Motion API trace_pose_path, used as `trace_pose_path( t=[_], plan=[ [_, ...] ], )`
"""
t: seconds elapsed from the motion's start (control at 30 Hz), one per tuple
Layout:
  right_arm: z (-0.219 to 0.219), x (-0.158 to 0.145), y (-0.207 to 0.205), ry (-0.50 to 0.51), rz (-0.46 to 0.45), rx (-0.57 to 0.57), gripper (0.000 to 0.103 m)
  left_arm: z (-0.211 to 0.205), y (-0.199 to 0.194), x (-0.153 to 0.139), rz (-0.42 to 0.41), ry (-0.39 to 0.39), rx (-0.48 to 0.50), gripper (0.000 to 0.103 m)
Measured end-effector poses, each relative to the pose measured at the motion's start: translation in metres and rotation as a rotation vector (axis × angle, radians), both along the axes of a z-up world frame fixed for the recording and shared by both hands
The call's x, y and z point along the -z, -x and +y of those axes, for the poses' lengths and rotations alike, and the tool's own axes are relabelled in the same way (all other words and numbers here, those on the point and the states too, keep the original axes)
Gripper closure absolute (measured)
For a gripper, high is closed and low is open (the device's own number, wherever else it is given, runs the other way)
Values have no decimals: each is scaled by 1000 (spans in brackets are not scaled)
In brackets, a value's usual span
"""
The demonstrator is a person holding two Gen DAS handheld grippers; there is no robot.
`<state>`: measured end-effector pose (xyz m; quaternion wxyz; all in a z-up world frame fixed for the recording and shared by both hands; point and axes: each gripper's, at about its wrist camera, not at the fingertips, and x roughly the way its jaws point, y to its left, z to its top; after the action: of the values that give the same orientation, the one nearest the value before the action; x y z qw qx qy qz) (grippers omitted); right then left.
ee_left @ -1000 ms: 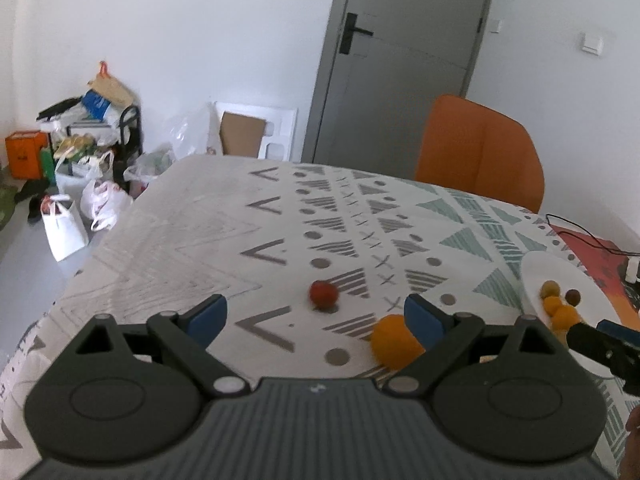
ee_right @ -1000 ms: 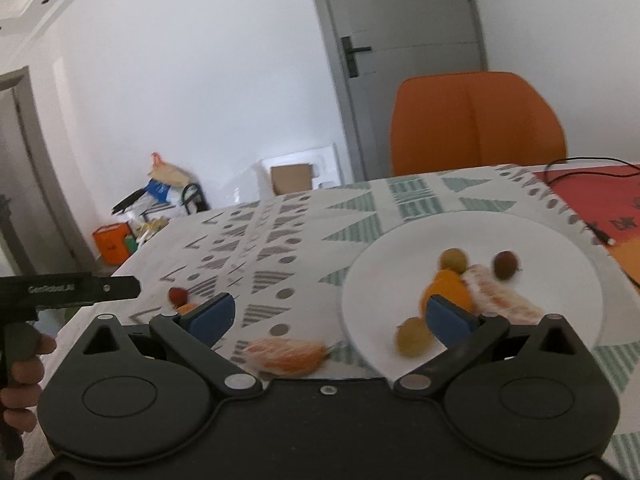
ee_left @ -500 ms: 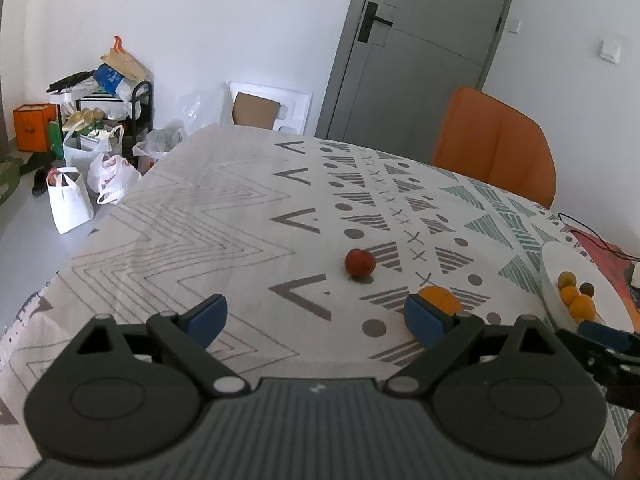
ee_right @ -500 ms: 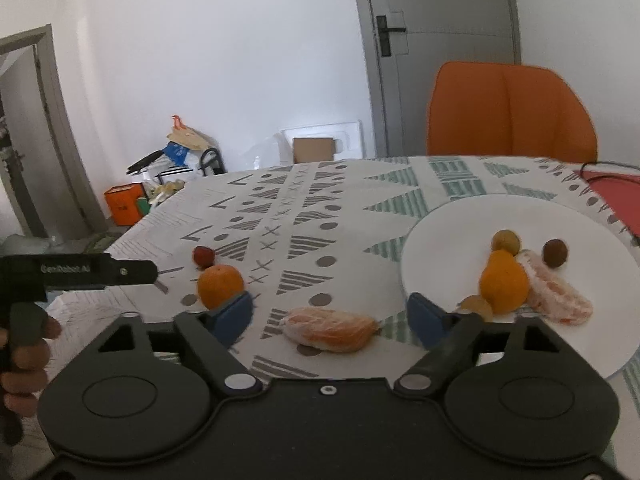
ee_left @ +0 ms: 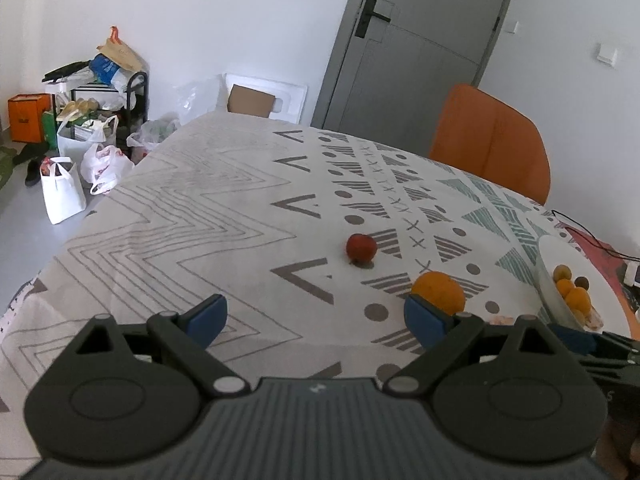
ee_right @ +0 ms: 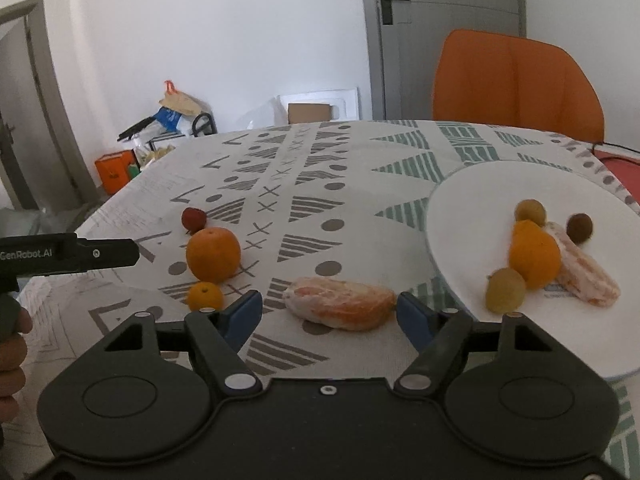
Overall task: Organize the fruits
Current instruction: 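Close the right gripper around the peeled mandarin on the cloth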
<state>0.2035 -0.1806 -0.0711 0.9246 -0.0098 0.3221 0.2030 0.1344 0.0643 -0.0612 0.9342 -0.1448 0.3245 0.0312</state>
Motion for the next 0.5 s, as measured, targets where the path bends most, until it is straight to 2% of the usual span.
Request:
trace_pose_path(
  t=[0.1, 0.2, 0.33, 0.5],
  plan=[
    [7, 0, -2, 26, -9, -2, 30, 4, 1, 1, 0, 7, -11, 9],
    [9, 1, -5, 30, -9, 0, 41, 7, 2, 2, 2, 12, -20, 9],
    [10, -1, -2, 41, -23, -11, 47, 9, 4, 4, 7, 12, -23, 9],
    [6, -4, 4, 21, -5, -39, 48, 7, 4, 4, 7, 18, -16, 9]
  ],
)
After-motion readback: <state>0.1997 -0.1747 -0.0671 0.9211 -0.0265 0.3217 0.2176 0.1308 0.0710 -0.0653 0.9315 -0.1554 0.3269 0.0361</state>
